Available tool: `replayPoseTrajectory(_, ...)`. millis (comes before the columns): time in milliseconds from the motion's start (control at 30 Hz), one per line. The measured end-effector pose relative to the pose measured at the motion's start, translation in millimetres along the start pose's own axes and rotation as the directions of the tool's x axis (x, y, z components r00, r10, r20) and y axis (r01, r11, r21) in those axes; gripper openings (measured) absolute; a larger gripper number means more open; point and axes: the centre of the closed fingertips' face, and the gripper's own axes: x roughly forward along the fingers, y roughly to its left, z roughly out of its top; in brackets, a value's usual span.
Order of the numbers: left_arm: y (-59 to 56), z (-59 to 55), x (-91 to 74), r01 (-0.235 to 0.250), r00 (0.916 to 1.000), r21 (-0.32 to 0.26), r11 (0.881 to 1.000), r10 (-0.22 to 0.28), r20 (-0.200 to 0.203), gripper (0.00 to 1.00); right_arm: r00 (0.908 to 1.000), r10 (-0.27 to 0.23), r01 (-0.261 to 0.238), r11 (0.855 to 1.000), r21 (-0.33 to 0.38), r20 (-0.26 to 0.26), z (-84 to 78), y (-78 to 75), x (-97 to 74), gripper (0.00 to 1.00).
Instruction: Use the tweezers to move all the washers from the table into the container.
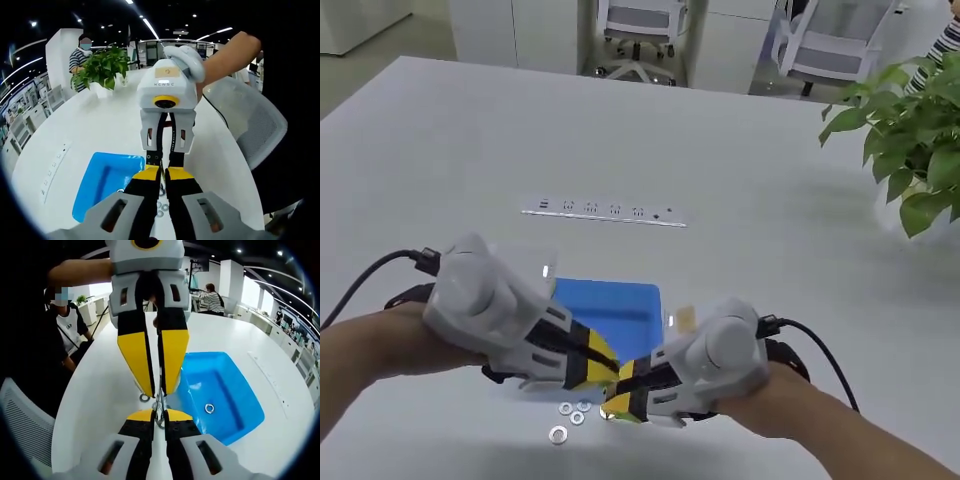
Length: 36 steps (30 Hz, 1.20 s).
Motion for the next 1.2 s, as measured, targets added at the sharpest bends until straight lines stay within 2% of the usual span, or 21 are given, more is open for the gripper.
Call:
replayPoseTrajectory(367, -1.1, -0.3, -7.0, -0.021, 0.9998, -0.014, 1.0, 0.021, -0.001, 0.19, 1.0, -0.001, 0.001, 1.0, -0.017, -0.003, 3.9, 3.3, -5.0, 0.09)
replayPoseTrajectory(500, -1.4, -2.7, -9.7, -0.033, 0.9994, -0.047, 0.998, 0.033, -0.001, 0.27, 1.0, -0.002, 0.002, 1.0, -0.024, -0.003, 7.3, 4.2, -8.1, 0.09)
replayPoseTrajectory(733, -4.3, -6.1, -16.0, -0.049, 0.9987, -0.08, 0.996, 0.05, 0.014, 0.31, 1.0, -0.003, 0.004, 1.0, -0.029, 0.005, 14.9, 5.5, -14.4, 0.09)
replayPoseTrajectory(867, -5.6, -8.5, -21.8, -0.066, 0.9972, -0.117, 0.991, 0.07, 0.027, 0.38, 1.0, -0.002, 0.002, 0.999, -0.038, 0.001, 16.5, 6.2, -15.9, 0.09)
replayPoseTrajectory(1033, -8.3, -5.5, -33.1, -0.09, 0.9934, -0.154, 0.984, 0.1, 0.056, 0.43, 1.0, 0.0, 0.0, 0.999, -0.044, 0.0, 19.8, 7.3, -19.7, 0.09)
replayPoseTrajectory(1100, -7.6, -6.9, -36.4, -0.1, 0.9923, -0.176, 0.979, 0.111, 0.056, 0.49, 1.0, 0.0, 0.0, 0.999, -0.046, -0.002, 21.8, 7.9, -22.1, 0.09)
replayPoseTrajectory(1133, -6.5, -8.6, -38.8, -0.113, 0.9908, -0.199, 0.973, 0.126, 0.05, 0.53, 1.0, 0.0, -0.001, 0.999, -0.049, -0.004, 22.9, 8.2, -23.7, 0.09)
replayPoseTrajectory(1200, -5.7, -8.6, -43.3, -0.131, 0.9877, -0.198, 0.971, 0.145, 0.058, 0.57, 1.0, 0.0, 0.0, 0.999, -0.051, -0.003, 25.0, 8.4, -26.4, 0.09)
